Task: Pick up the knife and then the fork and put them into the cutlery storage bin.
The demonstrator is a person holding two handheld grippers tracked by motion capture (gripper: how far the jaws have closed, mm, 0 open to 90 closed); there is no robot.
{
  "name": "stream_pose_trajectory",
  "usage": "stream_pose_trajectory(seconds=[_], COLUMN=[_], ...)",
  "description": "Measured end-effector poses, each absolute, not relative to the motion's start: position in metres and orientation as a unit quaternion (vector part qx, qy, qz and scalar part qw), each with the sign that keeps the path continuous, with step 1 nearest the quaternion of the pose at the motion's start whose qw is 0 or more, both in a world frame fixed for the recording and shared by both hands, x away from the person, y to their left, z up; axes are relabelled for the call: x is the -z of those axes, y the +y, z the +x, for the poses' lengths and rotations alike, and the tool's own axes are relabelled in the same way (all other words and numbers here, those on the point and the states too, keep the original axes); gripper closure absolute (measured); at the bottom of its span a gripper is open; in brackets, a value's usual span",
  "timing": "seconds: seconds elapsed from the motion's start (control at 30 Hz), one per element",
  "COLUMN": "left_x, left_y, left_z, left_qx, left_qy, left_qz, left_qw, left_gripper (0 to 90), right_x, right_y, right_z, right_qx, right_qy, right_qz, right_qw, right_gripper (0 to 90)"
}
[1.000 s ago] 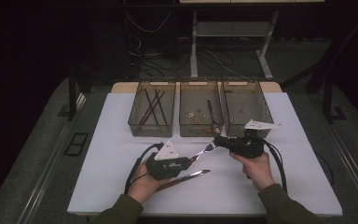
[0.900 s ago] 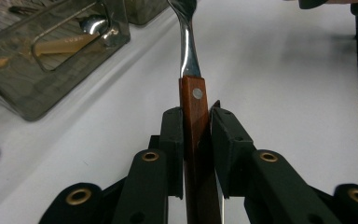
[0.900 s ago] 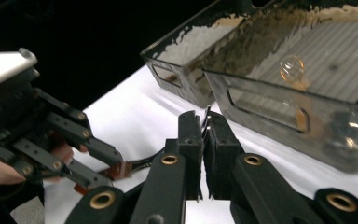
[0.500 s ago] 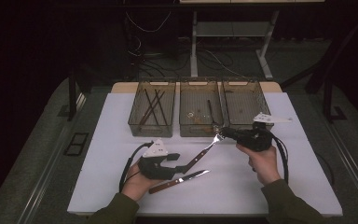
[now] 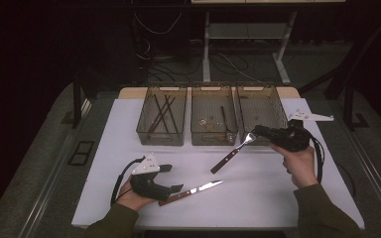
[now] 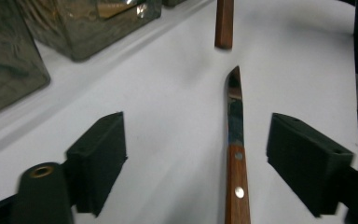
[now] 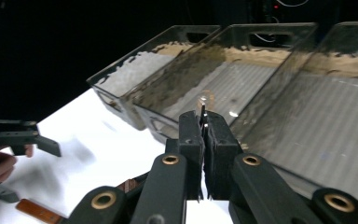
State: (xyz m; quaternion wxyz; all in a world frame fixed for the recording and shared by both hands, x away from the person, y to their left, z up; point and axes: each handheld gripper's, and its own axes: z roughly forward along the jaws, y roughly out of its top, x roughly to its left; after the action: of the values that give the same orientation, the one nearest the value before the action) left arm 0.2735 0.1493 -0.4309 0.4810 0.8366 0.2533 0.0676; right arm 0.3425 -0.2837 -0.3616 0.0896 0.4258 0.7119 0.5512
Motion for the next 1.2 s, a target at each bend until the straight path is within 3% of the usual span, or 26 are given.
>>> stream_pose_trajectory(seconds=[0.4,0.87,1.2], left_x=[0.436,0.436,0.437], left_y=[0.161,0.159,0.158], left_z=[0.275,0.276,0.275], left_qx=[-0.081,-0.071,-0.068], left_qy=[0.256,0.255,0.250], left_qz=[0.829,0.831,0.835], left_qw=[0.490,0.489,0.485], left_gripper=[0.0,0.0,0.0], right_x=[0.328,0.292,0.305], right_y=[-0.321,-0.357,-0.377], right_z=[0.367,0.405,0.430], right_qx=[-0.543,-0.522,-0.485], right_qy=[0.697,0.684,0.682], right_qz=[0.450,0.477,0.508], right_qw=[0.126,0.180,0.205], right_gripper=[86.7,86.7,86.6])
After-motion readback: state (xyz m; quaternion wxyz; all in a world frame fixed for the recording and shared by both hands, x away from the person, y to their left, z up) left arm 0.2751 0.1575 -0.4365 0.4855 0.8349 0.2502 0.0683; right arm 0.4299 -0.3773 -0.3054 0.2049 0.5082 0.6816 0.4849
